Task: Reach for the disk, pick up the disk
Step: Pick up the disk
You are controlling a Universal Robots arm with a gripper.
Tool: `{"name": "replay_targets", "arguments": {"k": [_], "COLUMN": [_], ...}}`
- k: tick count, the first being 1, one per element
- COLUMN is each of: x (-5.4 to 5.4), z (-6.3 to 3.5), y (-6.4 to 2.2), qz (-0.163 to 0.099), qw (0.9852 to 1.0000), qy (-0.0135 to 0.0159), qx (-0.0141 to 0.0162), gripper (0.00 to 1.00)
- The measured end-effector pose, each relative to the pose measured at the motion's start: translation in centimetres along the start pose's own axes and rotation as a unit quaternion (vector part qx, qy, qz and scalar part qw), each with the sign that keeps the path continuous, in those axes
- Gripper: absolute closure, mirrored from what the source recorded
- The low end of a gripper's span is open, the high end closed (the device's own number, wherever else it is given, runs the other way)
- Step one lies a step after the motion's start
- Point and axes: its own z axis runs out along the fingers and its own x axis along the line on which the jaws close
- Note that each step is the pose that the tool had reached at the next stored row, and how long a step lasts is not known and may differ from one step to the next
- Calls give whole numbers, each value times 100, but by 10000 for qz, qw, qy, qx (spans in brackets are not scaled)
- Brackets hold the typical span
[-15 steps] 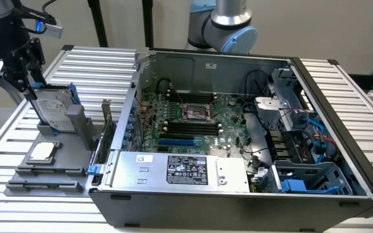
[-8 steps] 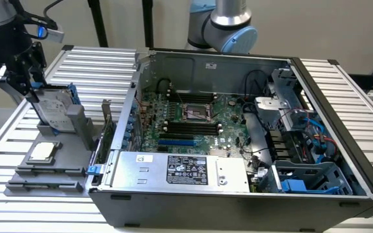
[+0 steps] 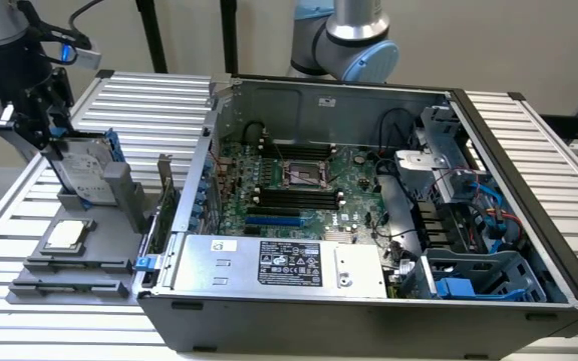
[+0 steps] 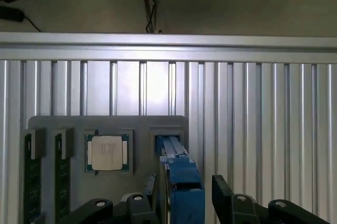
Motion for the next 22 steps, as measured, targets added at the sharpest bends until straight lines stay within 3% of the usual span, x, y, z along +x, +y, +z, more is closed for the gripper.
{"name": "replay_targets", "arguments": {"k": [5, 15, 22], "x": [-37, -31, -29], "z": [6, 9, 26], "y": [2, 12, 11], "qz": [-50, -69, -60], "qw": [10000, 10000, 9999], "qy": [2, 32, 115], "qx": [-2, -3, -3], "gripper": [46, 46, 46]}}
